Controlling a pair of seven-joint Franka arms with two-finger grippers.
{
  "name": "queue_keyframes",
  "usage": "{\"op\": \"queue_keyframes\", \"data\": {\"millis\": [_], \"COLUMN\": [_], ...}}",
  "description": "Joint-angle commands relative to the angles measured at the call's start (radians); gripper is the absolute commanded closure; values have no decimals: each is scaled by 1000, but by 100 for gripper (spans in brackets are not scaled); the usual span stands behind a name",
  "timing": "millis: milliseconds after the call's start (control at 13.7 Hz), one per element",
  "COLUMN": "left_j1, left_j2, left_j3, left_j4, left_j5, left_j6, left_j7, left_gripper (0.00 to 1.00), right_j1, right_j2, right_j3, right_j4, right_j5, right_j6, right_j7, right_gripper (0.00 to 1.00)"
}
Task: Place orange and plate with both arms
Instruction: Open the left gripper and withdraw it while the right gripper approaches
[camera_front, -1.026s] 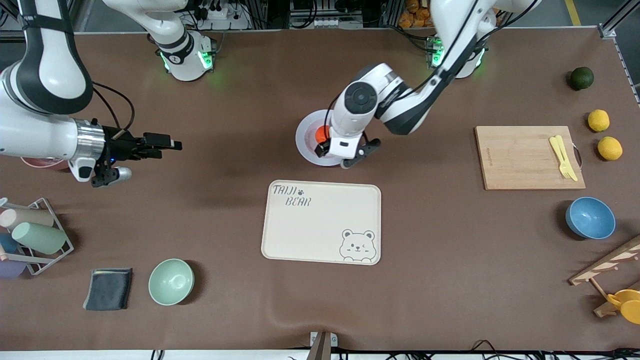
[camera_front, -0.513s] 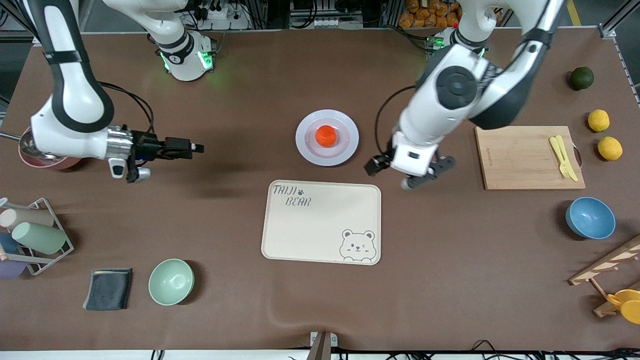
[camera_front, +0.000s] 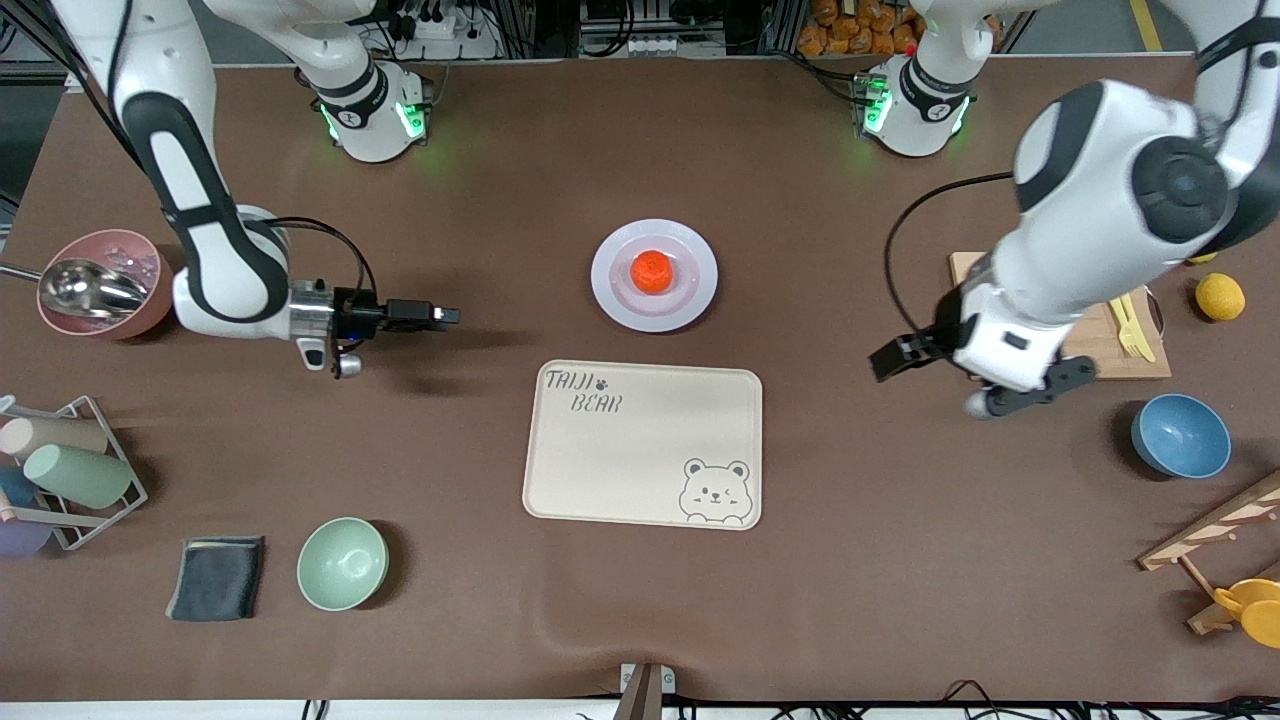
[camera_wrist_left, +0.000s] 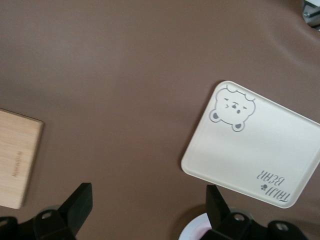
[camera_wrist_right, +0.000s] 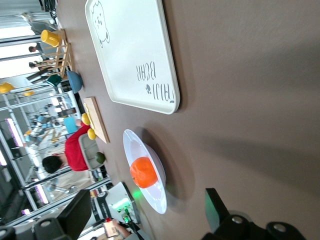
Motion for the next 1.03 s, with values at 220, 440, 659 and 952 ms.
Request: {"op": "queue_keyframes", "data": {"millis": [220, 440, 659, 952], "left_j1": [150, 152, 88, -92], "left_j2": [-95, -104, -150, -193], "left_j3": [-19, -13, 91, 331], "left_j4": [27, 63, 75, 70], "left_j5": [14, 20, 12, 5], "left_j6": [-132, -201, -248, -300], "left_j7": [190, 195, 276, 469], "left_gripper": [0, 0, 0, 0], "right_j1": [191, 228, 259, 320], "right_j2": [27, 32, 67, 105], "right_j3": [-2, -1, -1, -1], "right_j4": [-6, -6, -6, -3], "right_j5": [236, 275, 329, 387], "right_j6": [84, 95, 96, 96], "right_j7": [-52, -60, -145, -172], "right_gripper": [0, 2, 6, 9]}}
